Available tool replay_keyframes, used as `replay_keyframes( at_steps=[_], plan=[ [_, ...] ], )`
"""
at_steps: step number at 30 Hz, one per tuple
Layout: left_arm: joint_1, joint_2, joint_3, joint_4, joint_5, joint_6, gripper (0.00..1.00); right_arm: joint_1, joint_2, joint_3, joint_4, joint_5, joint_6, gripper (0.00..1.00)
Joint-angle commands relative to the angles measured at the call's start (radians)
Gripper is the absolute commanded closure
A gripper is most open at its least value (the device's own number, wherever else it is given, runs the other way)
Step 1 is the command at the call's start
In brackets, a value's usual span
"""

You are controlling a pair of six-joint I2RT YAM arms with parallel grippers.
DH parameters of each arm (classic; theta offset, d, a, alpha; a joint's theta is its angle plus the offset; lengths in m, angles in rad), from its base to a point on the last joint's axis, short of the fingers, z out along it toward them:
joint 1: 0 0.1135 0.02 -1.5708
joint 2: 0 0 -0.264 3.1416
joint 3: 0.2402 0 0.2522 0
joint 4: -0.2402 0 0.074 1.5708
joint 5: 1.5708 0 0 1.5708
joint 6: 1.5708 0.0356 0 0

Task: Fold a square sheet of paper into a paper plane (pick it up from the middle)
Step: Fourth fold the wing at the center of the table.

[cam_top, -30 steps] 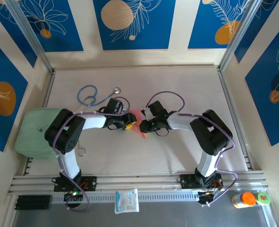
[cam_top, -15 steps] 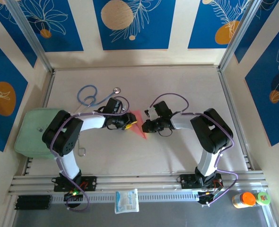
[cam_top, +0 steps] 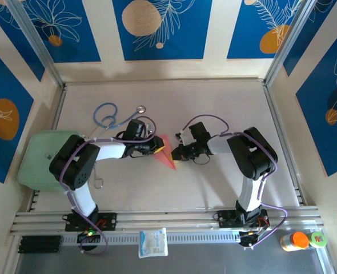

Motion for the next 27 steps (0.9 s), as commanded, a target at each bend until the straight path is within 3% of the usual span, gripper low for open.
replay_keyframes(
  at_steps=[1, 11, 27],
  plan=[
    [-0.006, 0.018, -0.020, 0.077, 0.038, -0.009, 0.81, -0.005, 0.011, -0.019, 0.020, -0.062, 0.014, 0.97],
    [-0.015, 0.047, -0.008, 0.131, 0.072, -0.030, 0.82, -0.012, 0.018, -0.017, 0.010, -0.044, 0.035, 0.95],
    [-0.016, 0.097, 0.017, 0.100, 0.070, -0.042, 0.83, -0.014, 0.001, -0.013, -0.040, -0.010, 0.045, 0.85]
  ],
)
